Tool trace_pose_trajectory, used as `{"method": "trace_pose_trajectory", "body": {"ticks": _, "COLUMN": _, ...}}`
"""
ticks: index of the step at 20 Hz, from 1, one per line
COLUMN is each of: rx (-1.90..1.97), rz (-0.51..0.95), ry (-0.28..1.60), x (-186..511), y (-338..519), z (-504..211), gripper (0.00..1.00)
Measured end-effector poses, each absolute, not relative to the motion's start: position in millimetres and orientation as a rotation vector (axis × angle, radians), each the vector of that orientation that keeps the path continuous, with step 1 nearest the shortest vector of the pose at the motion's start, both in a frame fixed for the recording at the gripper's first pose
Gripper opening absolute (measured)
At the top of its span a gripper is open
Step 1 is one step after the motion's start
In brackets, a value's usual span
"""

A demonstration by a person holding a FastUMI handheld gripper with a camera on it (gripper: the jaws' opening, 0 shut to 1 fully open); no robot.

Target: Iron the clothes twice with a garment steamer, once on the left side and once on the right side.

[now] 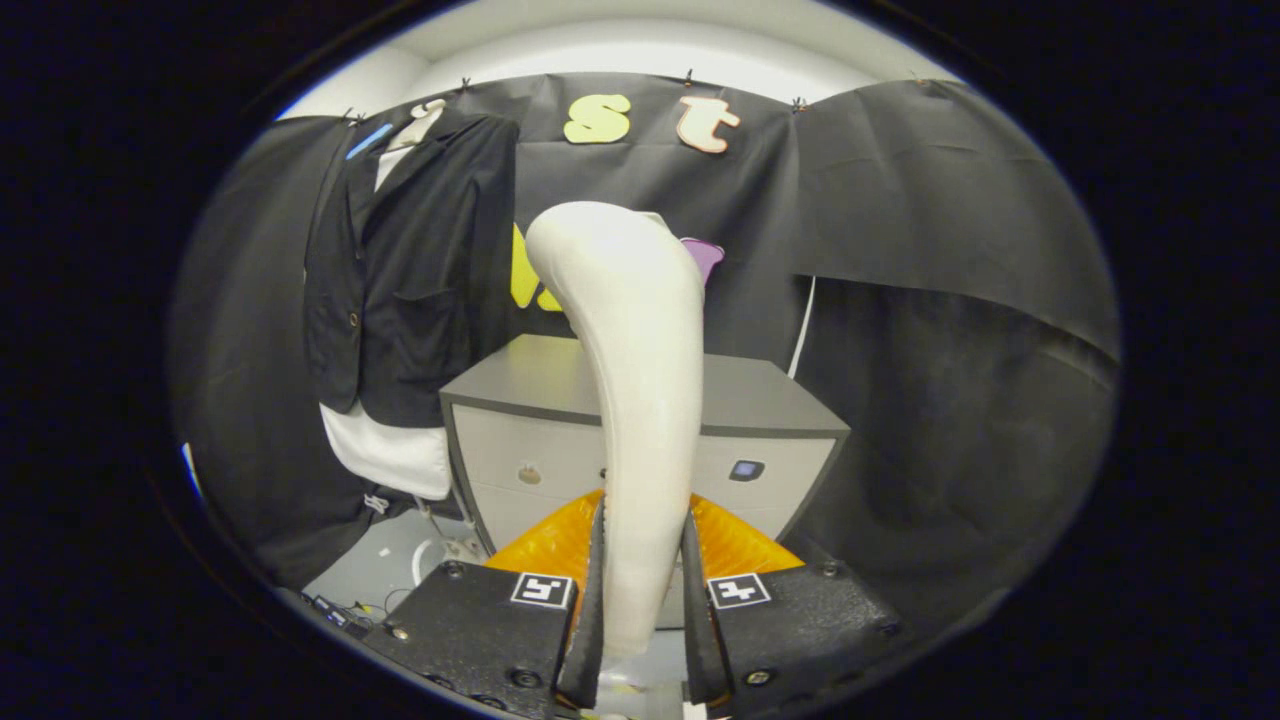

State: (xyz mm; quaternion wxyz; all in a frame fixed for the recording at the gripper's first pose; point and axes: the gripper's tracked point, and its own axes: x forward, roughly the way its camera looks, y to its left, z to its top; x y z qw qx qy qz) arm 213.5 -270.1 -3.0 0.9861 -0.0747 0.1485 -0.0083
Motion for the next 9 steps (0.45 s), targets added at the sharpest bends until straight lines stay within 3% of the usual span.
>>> {"method": "trace_pose_trajectory", "body": {"ticks": 9, "rx": -0.091, "rz": -0.007, "ry": 0.365, "x": 212.5, "y": -347.5, "z": -41.4, "gripper": 0.36}}
